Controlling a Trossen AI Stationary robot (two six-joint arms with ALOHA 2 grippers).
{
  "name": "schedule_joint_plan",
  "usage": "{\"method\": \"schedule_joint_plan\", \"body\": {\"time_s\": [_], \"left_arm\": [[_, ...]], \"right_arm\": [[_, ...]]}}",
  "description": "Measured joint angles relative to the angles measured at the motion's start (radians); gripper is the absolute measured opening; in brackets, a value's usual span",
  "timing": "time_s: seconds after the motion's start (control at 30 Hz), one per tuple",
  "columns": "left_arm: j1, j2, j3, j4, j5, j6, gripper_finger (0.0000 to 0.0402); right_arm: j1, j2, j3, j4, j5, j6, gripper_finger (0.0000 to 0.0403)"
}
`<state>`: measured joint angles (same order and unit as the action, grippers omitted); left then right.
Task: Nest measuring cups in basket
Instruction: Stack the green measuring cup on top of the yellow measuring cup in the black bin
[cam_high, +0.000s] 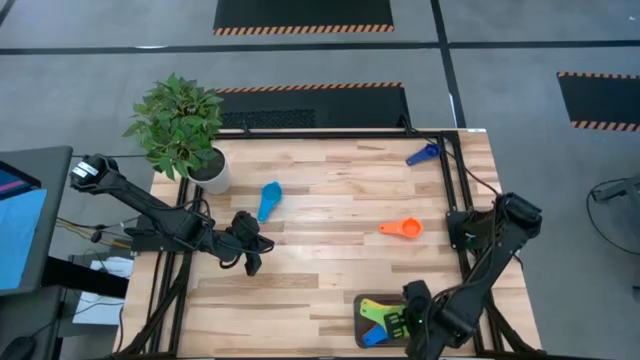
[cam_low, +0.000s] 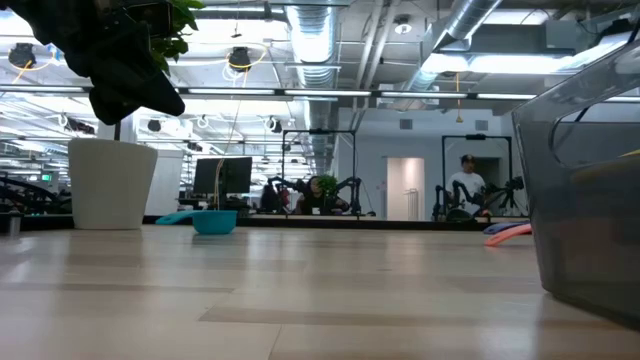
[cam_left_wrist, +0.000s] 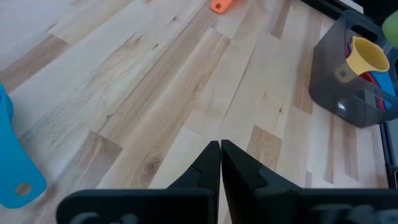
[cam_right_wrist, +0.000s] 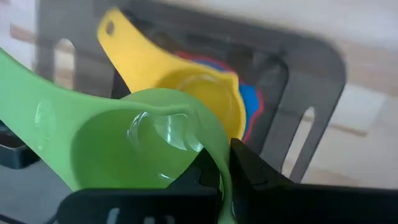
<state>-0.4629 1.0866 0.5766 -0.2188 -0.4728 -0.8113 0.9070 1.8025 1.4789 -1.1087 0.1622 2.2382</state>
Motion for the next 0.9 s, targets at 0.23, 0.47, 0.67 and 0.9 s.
{"method": "schedule_joint_plan", "body": {"time_s": [0.23,0.47,0.67,0.9], "left_arm": [[0.000,0.000,0.000,0.000,-0.001,0.003,0.0000],[0.000,0.000,0.000,0.000,-0.001,0.002,0.0000],[0.000,0.000,0.000,0.000,-0.001,-0.003,0.0000],[0.000,0.000,0.000,0.000,-0.001,-0.003,0.0000]], "right_arm": [[-0.001,0.019,-0.001,0.013,-0.004,-0.002,0.0024],[-0.019,0.019,-0.014,-0.003,-0.029,-0.003,0.0028],[-0.017,0.019,-0.014,0.018,-0.035,-0.010,0.0046],[-0.019,0.019,-0.014,0.007,-0.035,-0.014,0.0097]]}}
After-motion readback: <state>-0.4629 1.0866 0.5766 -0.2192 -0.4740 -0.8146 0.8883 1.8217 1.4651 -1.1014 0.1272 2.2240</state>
